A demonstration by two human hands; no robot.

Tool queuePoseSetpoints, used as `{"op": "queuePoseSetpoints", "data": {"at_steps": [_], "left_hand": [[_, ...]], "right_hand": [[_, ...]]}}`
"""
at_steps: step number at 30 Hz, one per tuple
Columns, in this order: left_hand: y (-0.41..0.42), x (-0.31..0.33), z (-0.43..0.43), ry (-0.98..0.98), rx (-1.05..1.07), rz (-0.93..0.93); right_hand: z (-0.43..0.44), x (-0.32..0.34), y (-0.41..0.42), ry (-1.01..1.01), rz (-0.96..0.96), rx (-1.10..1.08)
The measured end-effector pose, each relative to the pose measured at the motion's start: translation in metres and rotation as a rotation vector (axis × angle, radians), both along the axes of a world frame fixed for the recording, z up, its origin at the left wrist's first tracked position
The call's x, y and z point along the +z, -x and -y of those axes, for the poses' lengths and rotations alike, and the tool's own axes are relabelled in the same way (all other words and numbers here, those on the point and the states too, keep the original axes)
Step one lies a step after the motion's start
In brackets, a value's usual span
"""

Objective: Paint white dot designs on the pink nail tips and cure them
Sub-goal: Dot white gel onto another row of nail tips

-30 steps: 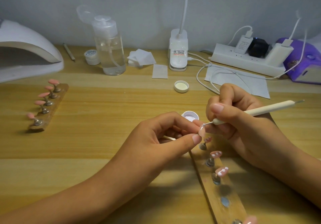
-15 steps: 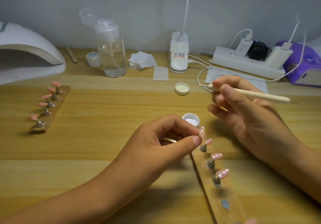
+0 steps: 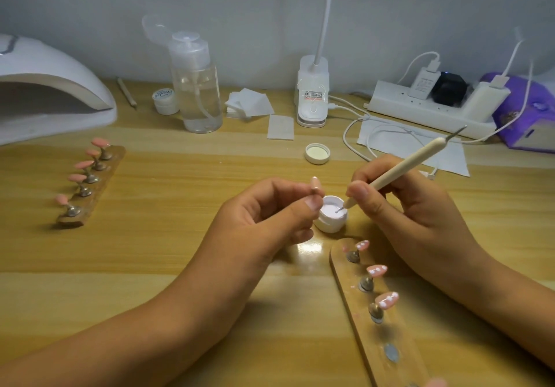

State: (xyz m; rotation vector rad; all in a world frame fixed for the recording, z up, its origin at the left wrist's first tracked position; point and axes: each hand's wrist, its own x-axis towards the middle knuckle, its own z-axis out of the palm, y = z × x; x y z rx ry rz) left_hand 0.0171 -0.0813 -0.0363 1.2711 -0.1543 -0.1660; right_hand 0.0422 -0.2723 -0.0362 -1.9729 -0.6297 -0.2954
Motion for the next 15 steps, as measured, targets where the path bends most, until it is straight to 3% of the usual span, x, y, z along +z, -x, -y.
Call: {"op": "queuePoseSetpoints", "data": {"at_steps": [15], "left_hand": [[-0.0002, -0.0012, -0.0004, -0.027, -0.036, 0.028]], "right_hand": [[-0.0004, -0.0013, -0.0028, 0.073, -0.021, 0.020]]}}
